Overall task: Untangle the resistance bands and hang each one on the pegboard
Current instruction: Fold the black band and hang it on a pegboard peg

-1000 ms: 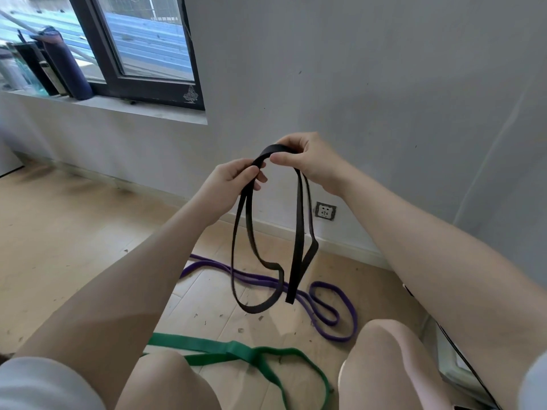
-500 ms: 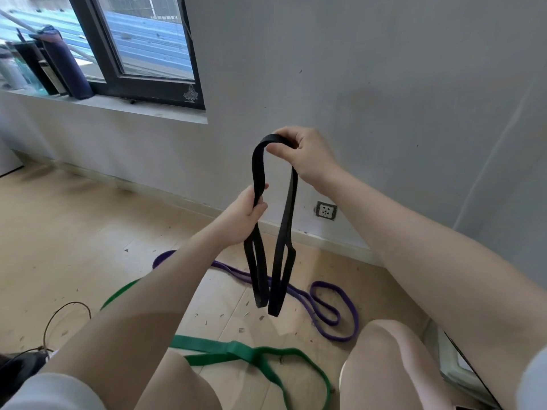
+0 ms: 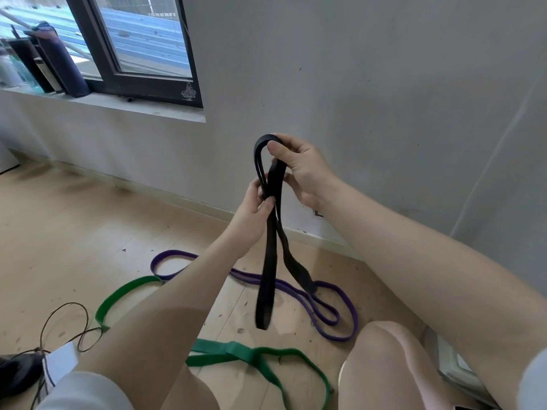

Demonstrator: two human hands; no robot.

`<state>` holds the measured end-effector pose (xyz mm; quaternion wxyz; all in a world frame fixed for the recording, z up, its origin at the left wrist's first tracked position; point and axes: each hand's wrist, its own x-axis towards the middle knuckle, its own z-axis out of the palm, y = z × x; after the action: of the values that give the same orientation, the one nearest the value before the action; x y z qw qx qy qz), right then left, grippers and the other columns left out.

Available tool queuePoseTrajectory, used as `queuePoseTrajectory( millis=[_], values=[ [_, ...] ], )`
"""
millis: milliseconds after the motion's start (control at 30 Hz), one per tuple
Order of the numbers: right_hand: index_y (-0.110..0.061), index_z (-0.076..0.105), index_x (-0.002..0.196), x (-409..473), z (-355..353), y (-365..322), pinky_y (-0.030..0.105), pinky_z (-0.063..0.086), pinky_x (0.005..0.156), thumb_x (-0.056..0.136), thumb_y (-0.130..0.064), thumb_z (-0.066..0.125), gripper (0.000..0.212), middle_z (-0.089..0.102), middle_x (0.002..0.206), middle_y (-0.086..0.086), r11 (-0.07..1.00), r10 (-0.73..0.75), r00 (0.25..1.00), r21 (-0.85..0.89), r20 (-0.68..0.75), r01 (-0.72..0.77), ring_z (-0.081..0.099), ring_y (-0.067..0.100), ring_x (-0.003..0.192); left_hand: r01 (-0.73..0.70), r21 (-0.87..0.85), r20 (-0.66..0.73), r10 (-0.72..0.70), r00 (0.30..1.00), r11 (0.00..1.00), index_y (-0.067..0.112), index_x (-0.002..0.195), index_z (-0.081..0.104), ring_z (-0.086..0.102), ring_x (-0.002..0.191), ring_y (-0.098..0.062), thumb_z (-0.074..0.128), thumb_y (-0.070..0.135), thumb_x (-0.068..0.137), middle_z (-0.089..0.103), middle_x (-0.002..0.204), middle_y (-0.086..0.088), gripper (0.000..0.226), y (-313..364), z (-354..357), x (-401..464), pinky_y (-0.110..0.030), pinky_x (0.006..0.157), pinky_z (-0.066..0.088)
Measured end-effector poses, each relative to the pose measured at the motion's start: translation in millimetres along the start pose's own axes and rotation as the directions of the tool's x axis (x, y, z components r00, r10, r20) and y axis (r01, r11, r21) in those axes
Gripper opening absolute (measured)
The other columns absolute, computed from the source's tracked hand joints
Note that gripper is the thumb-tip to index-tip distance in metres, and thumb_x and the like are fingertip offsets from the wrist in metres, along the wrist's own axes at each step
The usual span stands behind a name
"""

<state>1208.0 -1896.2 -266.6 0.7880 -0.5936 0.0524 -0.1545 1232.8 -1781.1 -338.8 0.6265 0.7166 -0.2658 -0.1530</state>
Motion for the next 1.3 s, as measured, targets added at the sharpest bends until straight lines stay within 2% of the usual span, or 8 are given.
queuePoseTrajectory(
  millis=[267, 767, 900, 1033, 1100, 1200, 1267, 1300],
  values=[
    [-0.015, 0.064, 0.086, 2, -12, 7, 0.025, 0.046, 0.068, 0.089, -0.007, 0.059, 0.010, 0.051, 0.075, -0.002, 0.995, 0.045, 0.999, 0.085, -0.013, -0.044, 0.045, 0.012, 0.072, 0.046, 0.026, 0.081, -0.048, 0.996, 0.999, 0.020, 0.127, 0.046, 0.060, 0.108, -0.012, 0.040, 0.018, 0.099, 0.062, 0.113, 0.001, 0.028, -7, 1, 1, -0.037, 0.102, 0.044],
    [-0.011, 0.062, 0.083, 8, -41, 20, 0.039, 0.052, 0.081, 0.090, -0.007, 0.058, 0.009, 0.056, 0.073, 0.001, 0.965, 0.111, 0.981, 0.251, -0.157, -0.068, 0.055, 0.014, 0.076, 0.094, 0.173, 0.160, -0.122, 0.979, 0.980, 0.021, 0.113, 0.055, 0.062, 0.102, -0.013, 0.065, 0.019, 0.085, 0.064, 0.103, 0.004, 0.030, -33, -9, -5, -0.036, 0.096, 0.049],
    [-0.012, 0.060, 0.082, 8, -65, 32, 0.038, 0.054, 0.078, 0.093, -0.012, 0.054, 0.012, 0.060, 0.064, -0.002, 0.944, 0.158, 0.965, 0.318, -0.210, -0.086, 0.061, 0.013, 0.071, -0.013, 0.291, 0.113, -0.021, 0.993, 0.957, 0.019, 0.111, 0.055, 0.062, 0.089, -0.014, 0.060, 0.014, 0.088, 0.062, 0.091, 0.002, 0.023, -30, -19, -6, -0.030, 0.086, 0.051],
    [-0.012, 0.057, 0.105, 2, -91, 53, 0.039, 0.041, 0.102, 0.098, -0.014, 0.047, 0.013, 0.059, 0.096, 0.003, 0.964, 0.193, 0.922, -0.110, -0.336, -0.242, 0.059, 0.020, 0.097, -0.206, 0.472, 0.116, 0.171, 0.978, 0.857, 0.018, 0.127, 0.051, 0.052, 0.070, -0.003, 0.053, 0.012, 0.092, 0.056, 0.080, 0.011, 0.035, -2, -26, 11, -0.005, 0.063, 0.039],
    [-0.013, 0.039, 0.137, -5, -91, 54, 0.034, 0.029, 0.109, 0.093, -0.005, 0.049, 0.046, 0.047, 0.134, 0.004, 0.859, 0.043, 0.941, -0.468, -0.336, -0.207, 0.043, 0.022, 0.129, -0.218, 0.549, 0.190, 0.133, 0.973, 0.807, 0.017, 0.130, 0.049, 0.048, 0.065, 0.000, 0.051, 0.014, 0.094, 0.053, 0.078, 0.012, 0.037, 11, -29, 24, -0.006, 0.058, 0.037],
    [-0.019, 0.027, 0.146, -10, -63, 36, 0.035, 0.004, 0.117, 0.085, 0.000, 0.050, 0.067, 0.027, 0.153, -0.001, 0.405, -0.208, 0.961, -0.879, 0.181, 0.253, 0.018, 0.014, 0.142, -0.235, 0.686, 0.295, 0.032, 0.955, 0.689, 0.014, 0.134, 0.044, 0.054, 0.077, -0.007, 0.052, 0.016, 0.094, 0.059, 0.094, 0.006, 0.041, 26, -34, 41, -0.013, 0.064, 0.037],
    [-0.018, 0.021, 0.148, -4, -39, 28, 0.036, -0.003, 0.116, 0.090, -0.011, 0.053, 0.067, 0.022, 0.155, 0.000, 0.118, -0.090, 0.901, -0.894, 0.424, 0.432, 0.015, 0.015, 0.144, -0.253, 0.713, 0.330, 0.005, 0.944, 0.655, 0.007, 0.129, 0.043, 0.059, 0.091, -0.017, 0.056, 0.015, 0.091, 0.060, 0.103, -0.001, 0.040, 32, -36, 47, -0.020, 0.073, 0.038],
    [-0.015, 0.015, 0.149, 2, -30, 26, 0.032, 0.001, 0.115, 0.092, -0.014, 0.053, 0.068, 0.020, 0.156, 0.003, 0.106, -0.009, 0.899, -0.894, 0.438, 0.436, 0.016, 0.016, 0.144, -0.245, 0.700, 0.331, -0.001, 0.944, 0.671, 0.006, 0.126, 0.040, 0.060, 0.091, -0.018, 0.058, 0.015, 0.090, 0.063, 0.105, -0.004, 0.041, 34, -38, 48, -0.021, 0.074, 0.040]
  ],
)
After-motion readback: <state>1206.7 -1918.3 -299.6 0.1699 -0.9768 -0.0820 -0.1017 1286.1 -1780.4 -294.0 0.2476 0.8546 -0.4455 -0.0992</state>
